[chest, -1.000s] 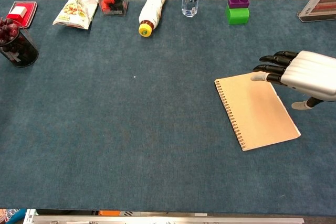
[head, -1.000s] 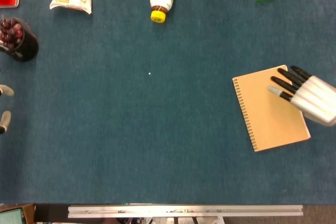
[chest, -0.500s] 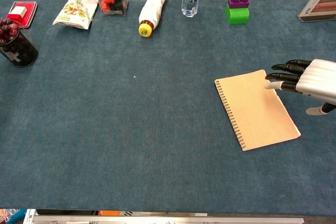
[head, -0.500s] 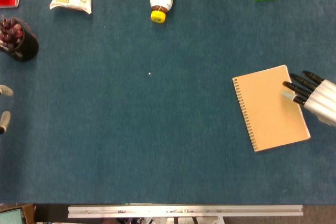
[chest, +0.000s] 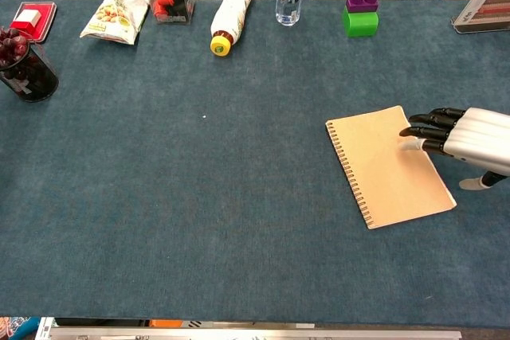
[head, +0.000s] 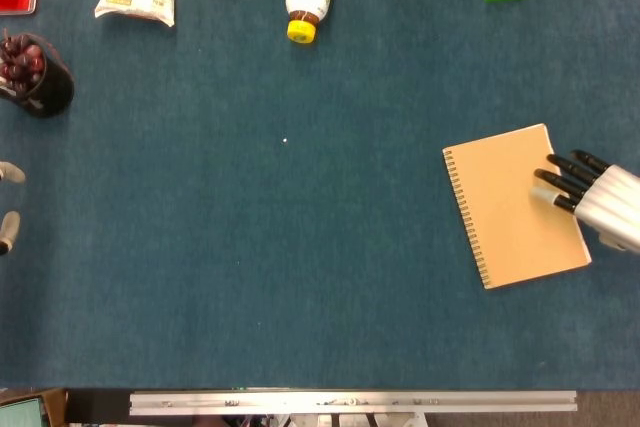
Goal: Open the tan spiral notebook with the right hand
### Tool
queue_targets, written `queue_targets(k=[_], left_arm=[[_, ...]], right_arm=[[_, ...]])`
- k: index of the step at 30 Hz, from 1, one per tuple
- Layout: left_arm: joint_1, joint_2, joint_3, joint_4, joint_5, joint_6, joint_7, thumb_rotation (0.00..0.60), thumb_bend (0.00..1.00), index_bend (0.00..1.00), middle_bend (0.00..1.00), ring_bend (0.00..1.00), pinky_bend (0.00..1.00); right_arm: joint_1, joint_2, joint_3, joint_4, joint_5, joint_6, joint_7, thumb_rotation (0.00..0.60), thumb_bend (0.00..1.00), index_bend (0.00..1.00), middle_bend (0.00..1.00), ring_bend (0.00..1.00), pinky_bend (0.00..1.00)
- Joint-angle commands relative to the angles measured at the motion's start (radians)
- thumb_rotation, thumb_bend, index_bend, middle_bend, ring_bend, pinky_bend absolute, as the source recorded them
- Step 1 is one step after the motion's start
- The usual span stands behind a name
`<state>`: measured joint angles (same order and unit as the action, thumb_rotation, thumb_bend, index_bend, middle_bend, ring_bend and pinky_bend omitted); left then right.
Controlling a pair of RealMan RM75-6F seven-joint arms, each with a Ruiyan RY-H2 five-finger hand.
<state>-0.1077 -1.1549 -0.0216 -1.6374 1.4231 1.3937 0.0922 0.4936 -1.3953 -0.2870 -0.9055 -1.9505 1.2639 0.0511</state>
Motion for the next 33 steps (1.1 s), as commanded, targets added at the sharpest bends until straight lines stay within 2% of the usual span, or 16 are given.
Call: queue_targets(k=[1, 33], left_arm=[[0.0, 0.001, 0.0, -0.001, 0.001, 0.0, -0.001, 0.6, 0.32, 0.37, 0.11, 0.16, 0.26], [0.001, 0.006, 0.0, -0.005, 0.002, 0.002, -0.008, 0.6, 0.32, 0.37, 0.11, 0.16, 0.26]], right_arm=[[-0.003, -0.012, -0.001, 0.012, 0.0, 0.001, 0.007, 0.6, 0.0, 0.17, 0.13, 0.06, 0.16], [-0.023, -0.104, 0.016, 0.09, 0.024, 0.033, 0.049, 0.6, 0.0, 0.17, 0.13, 0.06, 0.16]])
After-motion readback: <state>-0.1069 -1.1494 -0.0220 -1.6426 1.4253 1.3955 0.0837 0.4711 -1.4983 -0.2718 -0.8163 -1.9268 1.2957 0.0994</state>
